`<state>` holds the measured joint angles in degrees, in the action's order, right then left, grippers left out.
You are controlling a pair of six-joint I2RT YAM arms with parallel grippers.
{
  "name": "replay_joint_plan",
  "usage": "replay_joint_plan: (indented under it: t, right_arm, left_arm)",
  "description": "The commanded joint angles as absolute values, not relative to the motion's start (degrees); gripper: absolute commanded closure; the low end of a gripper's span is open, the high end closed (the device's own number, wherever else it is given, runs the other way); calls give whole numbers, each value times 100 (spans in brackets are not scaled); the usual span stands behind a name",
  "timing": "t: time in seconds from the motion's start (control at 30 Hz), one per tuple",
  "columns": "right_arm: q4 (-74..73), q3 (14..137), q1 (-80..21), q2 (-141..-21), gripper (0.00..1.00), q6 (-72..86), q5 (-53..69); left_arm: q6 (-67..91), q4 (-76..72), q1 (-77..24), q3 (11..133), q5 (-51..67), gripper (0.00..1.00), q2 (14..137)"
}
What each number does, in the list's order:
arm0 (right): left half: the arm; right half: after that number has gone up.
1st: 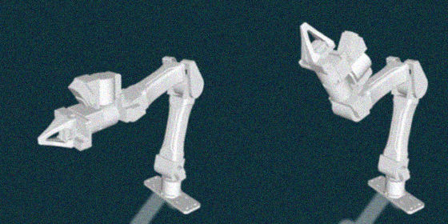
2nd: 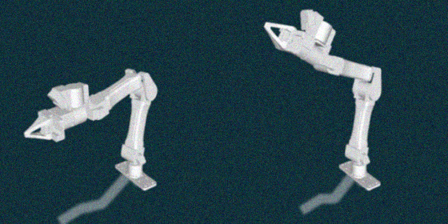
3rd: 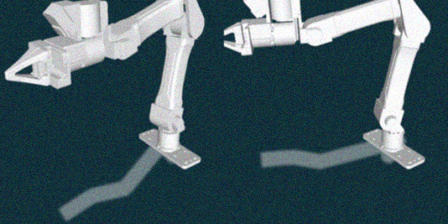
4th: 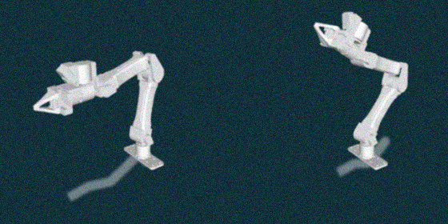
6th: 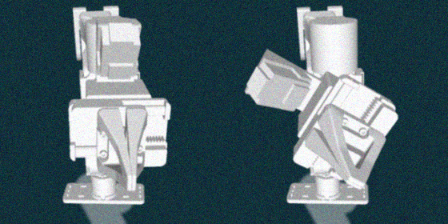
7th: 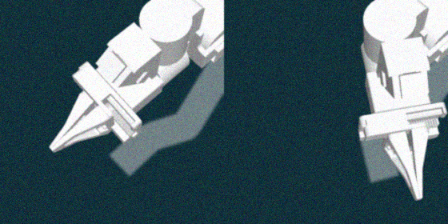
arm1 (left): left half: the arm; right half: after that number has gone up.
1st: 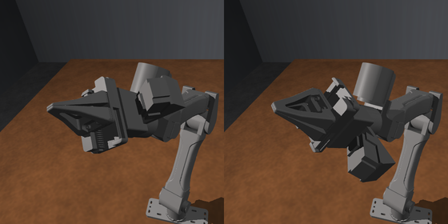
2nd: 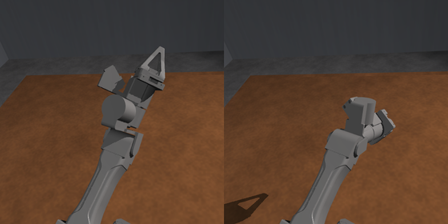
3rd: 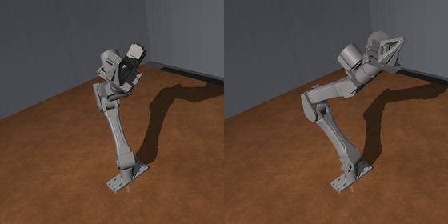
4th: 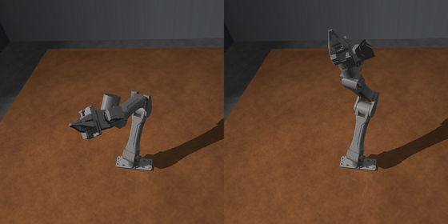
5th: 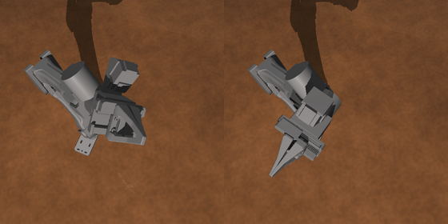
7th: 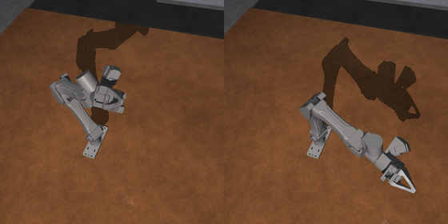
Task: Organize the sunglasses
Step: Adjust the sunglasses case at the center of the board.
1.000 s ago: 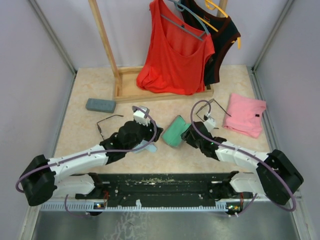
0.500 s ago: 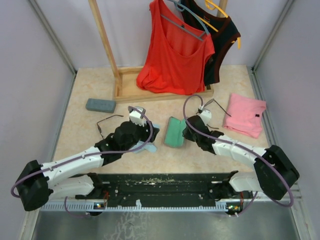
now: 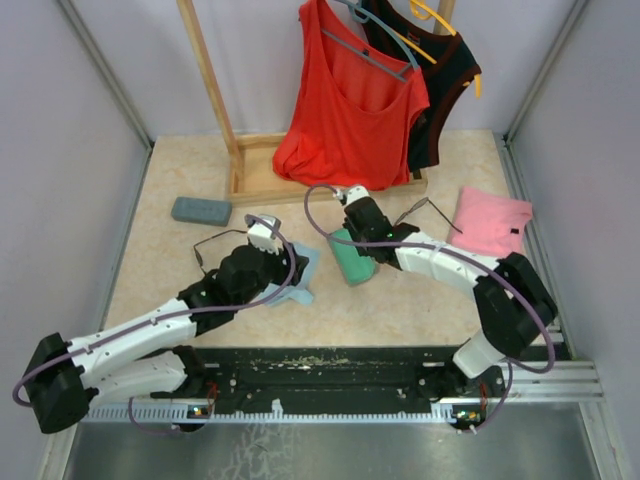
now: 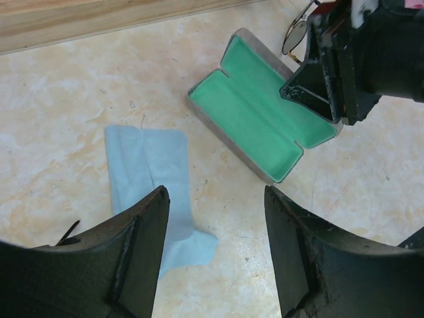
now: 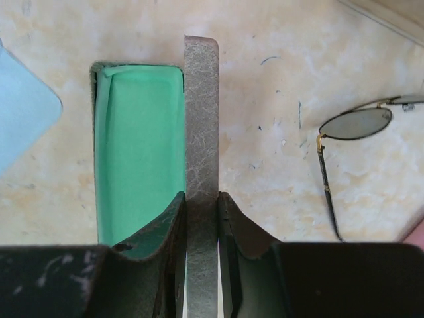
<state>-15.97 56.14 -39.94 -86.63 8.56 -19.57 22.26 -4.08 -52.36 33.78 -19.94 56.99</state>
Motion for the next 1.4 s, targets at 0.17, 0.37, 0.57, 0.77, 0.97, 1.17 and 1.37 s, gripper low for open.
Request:
replay_joint_plan:
  t: [0.17, 0.37, 0.57, 0.77, 0.97, 1.17, 1.37]
  right_arm:
    - [-1261, 6025, -3942, -9115, 82, -2179, -1493]
    - [-1278, 6289, -3841, -9370, 59, -2731, -1071]
    - [-1340, 6396, -3832, -9358, 36, -2731, -837]
    - [-1168, 6414, -3833, -8663, 30, -2151, -771]
    - [-1182, 5894, -3840, -7699, 34, 571, -2247]
    - [-2816, 5169, -3842, -6631, 45, 3160, -2671]
    - [-3886, 4670, -3843, -6132, 61, 4493, -2672]
  left_arm:
    - [2433, 0, -5216, 3107, -2148, 35, 5258]
    - [2582, 106, -5217, 2937, -2144, 35, 5103]
    - [2667, 136, -5207, 2830, -2160, 35, 5069]
    - [2542, 128, -5174, 2853, -2295, 33, 5027]
    - [2408, -53, -5027, 2999, -2113, 31, 5281]
    - [2377, -326, -4731, 3193, -1754, 29, 5756]
    - [2422, -498, -4382, 3436, -1276, 29, 6172]
